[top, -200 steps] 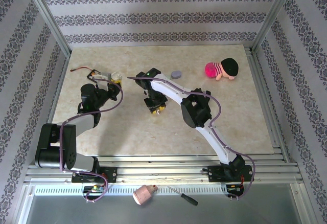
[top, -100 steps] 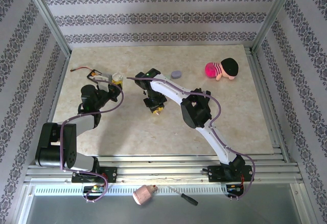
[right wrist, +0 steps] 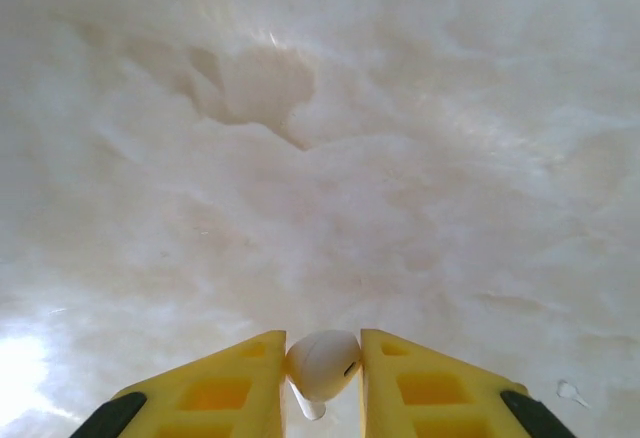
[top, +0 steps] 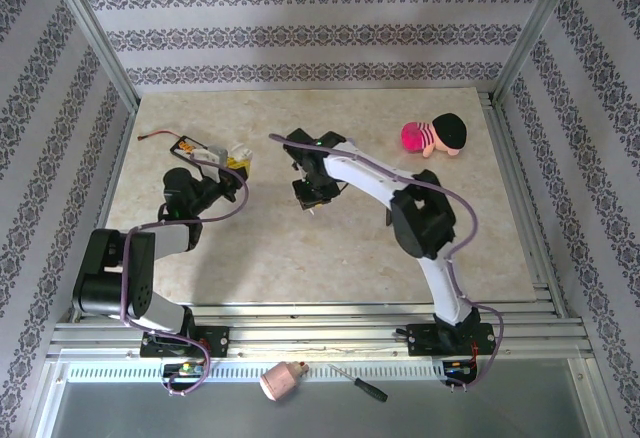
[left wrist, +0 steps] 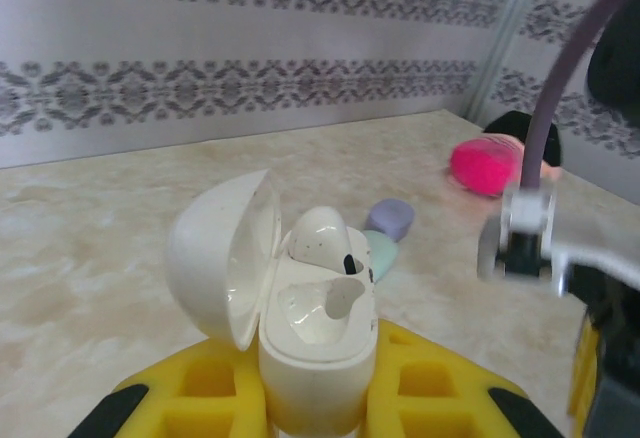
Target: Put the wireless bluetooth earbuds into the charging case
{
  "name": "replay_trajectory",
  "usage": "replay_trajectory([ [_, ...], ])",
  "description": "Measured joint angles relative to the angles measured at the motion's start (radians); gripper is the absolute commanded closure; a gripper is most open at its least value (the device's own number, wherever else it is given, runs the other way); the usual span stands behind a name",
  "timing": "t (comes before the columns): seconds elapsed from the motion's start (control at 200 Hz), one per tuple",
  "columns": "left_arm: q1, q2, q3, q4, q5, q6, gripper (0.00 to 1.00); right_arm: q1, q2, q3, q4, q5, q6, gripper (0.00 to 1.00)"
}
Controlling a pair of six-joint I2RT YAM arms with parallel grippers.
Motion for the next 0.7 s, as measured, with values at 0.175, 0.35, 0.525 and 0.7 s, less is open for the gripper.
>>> replay_trajectory([
  [0.175,-0.057,0.040,-0.001,0.100,0.045,0.000,1.00,-0.029,-0.217,-0.180,0.212,-0.050,0.032,0.78],
  [0.35,-0.105,0.048,-0.001,0.132,0.035,0.019,1.00,-0.047,-0.341,-0.294,0.392,-0.094,0.051,0.77],
  [0.525,-0.196,0.048,-0.001,0.128,-0.048,0.075,1.00,-0.047,-0.415,-0.394,0.582,-0.124,0.076,0.78],
  [0.7,-0.243,0.048,-0.001,0.118,-0.161,0.100,1.00,-0.047,-0.465,-0.486,0.767,-0.139,0.111,0.78],
])
